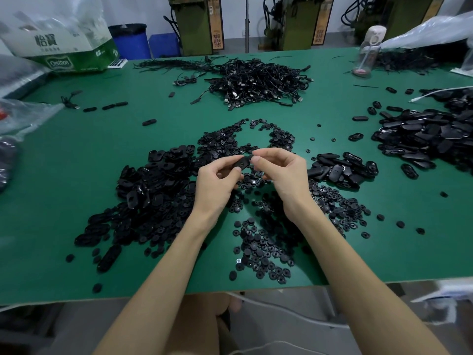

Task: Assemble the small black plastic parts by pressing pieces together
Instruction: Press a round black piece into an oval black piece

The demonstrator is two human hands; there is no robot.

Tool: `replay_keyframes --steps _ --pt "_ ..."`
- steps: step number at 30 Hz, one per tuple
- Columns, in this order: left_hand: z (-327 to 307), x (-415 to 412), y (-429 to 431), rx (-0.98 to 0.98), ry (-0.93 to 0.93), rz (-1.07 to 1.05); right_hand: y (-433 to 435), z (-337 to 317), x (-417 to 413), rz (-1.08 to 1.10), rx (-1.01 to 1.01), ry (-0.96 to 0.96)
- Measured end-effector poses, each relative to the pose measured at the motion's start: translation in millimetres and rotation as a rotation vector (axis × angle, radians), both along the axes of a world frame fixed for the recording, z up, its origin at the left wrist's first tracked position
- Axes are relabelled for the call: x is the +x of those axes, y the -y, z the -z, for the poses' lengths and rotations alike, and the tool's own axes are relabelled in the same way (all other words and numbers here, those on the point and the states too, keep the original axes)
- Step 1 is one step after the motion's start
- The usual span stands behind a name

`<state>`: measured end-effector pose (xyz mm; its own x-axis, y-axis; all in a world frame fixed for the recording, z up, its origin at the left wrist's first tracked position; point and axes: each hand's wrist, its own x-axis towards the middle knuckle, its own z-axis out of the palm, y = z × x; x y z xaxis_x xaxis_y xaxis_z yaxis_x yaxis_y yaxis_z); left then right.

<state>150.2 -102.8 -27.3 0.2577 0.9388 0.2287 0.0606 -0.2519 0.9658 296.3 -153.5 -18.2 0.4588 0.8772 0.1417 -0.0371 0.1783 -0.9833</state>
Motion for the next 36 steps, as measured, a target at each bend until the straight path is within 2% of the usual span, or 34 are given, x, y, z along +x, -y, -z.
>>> replay_keyframes --steps 8,20,36 --pt "1 0 -1 0.013 -0.009 0.017 1 2 -7 0.091 0.017 0.438" --pt "1 -1 0 0.012 0.034 0.038 3 0 -11 0.132 -0.007 0.586" --pt "2 -2 0 0.021 0.058 0.074 4 -2 -13 0.127 0.017 0.650"
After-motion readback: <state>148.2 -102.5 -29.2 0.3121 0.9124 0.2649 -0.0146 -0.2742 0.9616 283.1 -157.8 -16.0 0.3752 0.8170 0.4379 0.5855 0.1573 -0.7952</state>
